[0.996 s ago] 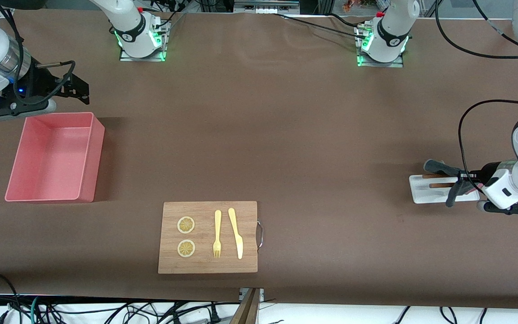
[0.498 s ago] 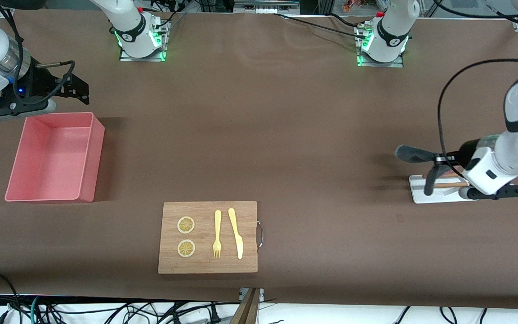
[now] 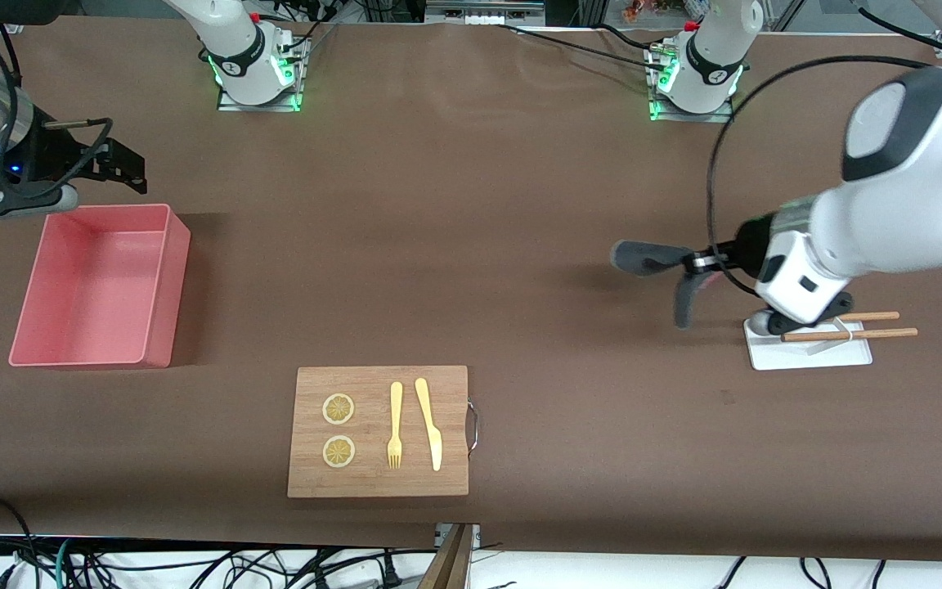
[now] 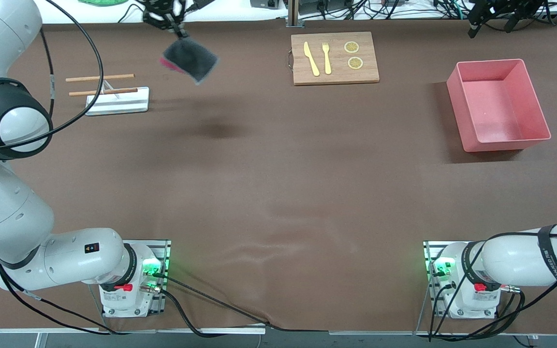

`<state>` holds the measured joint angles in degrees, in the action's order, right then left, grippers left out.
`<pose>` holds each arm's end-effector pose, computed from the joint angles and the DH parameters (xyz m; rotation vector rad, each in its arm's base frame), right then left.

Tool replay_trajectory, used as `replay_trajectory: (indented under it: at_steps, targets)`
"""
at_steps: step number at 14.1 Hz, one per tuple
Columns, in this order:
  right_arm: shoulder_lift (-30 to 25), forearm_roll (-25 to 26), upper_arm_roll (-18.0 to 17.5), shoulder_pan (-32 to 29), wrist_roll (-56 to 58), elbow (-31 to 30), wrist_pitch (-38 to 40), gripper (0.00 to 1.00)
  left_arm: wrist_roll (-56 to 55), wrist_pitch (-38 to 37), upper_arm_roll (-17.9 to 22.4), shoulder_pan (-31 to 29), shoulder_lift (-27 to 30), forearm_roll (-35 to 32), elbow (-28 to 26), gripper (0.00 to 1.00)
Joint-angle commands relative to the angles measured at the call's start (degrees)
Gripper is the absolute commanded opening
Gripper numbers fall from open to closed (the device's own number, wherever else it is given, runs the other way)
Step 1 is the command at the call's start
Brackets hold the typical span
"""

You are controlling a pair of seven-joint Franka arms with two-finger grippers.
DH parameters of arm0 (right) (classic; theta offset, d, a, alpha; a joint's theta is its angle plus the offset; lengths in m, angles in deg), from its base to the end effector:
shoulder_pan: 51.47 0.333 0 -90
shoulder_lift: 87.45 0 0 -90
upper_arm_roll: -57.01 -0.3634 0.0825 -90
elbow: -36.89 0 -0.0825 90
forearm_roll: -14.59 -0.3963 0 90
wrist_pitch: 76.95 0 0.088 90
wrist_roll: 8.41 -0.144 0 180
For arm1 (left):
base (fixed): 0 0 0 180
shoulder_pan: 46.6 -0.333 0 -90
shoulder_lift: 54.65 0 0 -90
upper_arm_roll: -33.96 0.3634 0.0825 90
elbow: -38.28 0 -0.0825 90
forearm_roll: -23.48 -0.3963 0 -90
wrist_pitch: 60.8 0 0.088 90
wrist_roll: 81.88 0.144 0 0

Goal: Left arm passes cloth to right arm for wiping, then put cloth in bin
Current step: 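Lift the grey cloth with the left gripper toward the table middle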

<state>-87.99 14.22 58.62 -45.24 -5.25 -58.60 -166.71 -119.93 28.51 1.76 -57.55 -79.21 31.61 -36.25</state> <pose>0.5538 0.0456 0.5938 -3.1256 -0.2121 0.1421 0.6535 -0.1973 0.5333 2.8094 0.4660 -0.3917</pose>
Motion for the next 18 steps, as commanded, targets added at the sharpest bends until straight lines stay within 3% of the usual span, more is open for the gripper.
replay_trajectory:
  at_steps: [1, 4, 6, 8, 11, 14, 18]
  targets:
    - [0.6, -2.0, -1.0, -0.2, 1.0, 1.3, 0.2, 1.00, -3.4, 3.8, -0.6, 4.4, -1.6, 2.1, 1.2, 0.00]
    - [0.5, -2.4, -4.8, 0.3, 1.1, 1.5, 0.3, 1.00, -8.4, 11.1, -0.5, 10.3, -1.9, 2.6, 1.2, 0.00]
    - [0.8, -9.4, -8.6, 0.7, 1.8, 2.5, 1.2, 1.00, -10.3, 16.0, -0.5, 13.1, -3.1, 4.7, 1.1, 0.00]
    - [1.2, -18.0, -10.3, 3.5, 1.9, 2.4, 1.2, 1.00, -10.6, 19.6, -0.5, 14.7, -4.0, 7.2, 1.1, 0.00]
    - [2.2, -23.1, -10.4, 11.1, 2.2, 3.4, -1.3, 1.00, -10.6, 22.4, -0.5, 15.6, -4.2, 12.1, 1.1, 0.00]
    - [5.3, -24.1, -10.8, 16.5, 7.8, 3.8, -6.6, 1.00, -9.9, 22.6, -0.5, 15.6, -3.9, 14.5, 1.1, 0.00]
    - [8.1, -24.1, -11.0, 16.2, 23.9, 3.6, -15.0, 1.00, -8.4, 22.2, -0.5, 15.4, -3.9, 14.2, 0.4, 0.00]
